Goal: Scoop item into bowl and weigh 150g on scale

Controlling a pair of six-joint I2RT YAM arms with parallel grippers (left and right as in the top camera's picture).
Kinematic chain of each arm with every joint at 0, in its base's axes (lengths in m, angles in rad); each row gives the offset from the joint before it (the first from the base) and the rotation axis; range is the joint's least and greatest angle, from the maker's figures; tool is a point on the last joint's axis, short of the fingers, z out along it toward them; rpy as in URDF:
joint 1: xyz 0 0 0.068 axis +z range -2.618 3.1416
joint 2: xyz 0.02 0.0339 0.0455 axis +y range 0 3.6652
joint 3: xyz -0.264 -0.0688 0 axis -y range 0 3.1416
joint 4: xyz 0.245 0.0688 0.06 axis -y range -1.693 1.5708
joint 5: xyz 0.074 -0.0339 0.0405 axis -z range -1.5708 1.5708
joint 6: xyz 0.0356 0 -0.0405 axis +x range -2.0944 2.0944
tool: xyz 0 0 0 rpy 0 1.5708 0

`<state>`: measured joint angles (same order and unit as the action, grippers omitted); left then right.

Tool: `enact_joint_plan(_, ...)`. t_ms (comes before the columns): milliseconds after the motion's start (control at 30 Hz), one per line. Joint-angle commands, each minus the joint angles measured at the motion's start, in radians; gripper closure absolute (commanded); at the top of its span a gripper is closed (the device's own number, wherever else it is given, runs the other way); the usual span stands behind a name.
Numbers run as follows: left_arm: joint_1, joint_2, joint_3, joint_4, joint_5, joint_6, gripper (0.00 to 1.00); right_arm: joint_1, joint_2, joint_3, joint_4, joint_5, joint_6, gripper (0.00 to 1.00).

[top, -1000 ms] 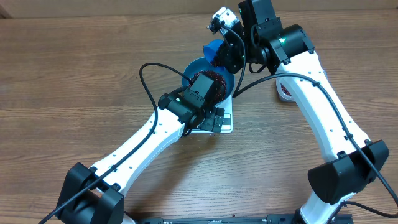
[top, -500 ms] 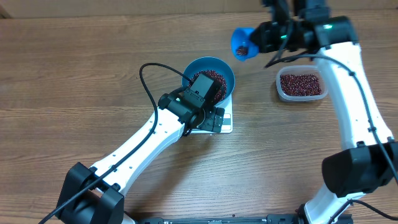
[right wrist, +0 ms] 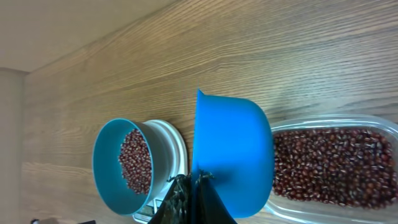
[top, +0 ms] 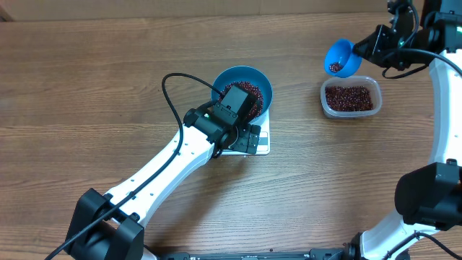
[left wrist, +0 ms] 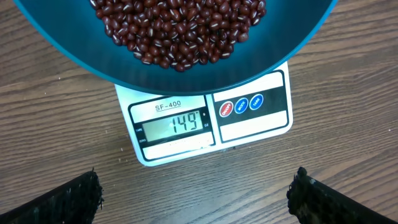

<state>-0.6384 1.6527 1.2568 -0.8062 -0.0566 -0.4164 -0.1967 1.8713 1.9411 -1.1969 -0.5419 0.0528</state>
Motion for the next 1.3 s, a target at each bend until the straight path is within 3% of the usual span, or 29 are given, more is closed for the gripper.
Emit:
enact_joint_plan(0, -0.003, 0.010, 0.002, 0.003, 0.002, 0.009, 0.01, 0.022, -0.009, -0.001, 0.002, -0.076, 0.003, 0.96)
enact_joint_plan(300, -0.003, 0.010, 0.002, 0.003, 0.002, 0.009, 0.00, 0.180, -0.009, -0.003, 0.039, -0.102, -0.010, 0.96)
enact_joint_plan(500, -0.003, 0.010, 0.002, 0.003, 0.002, 0.009, 0.00, 0.334, -0.009, -0.003, 0.105, 0.005, -0.062, 0.96)
enact_joint_plan(800, -0.003, 0.010, 0.002, 0.003, 0.002, 0.009, 0.01, 0.519, -0.009, -0.003, 0.112, 0.071, -0.377, 0.96)
enact_joint_plan(967, -0.003, 0.010, 0.002, 0.003, 0.002, 0.009, 0.01, 0.562, -0.009, -0.003, 0.126, 0.122, -0.363, 0.96)
enact_joint_plan(1267, -0.003, 0.010, 0.002, 0.003, 0.002, 0.009, 0.00, 0.507, -0.009, -0.003, 0.135, 0.118, -0.186, 0.96)
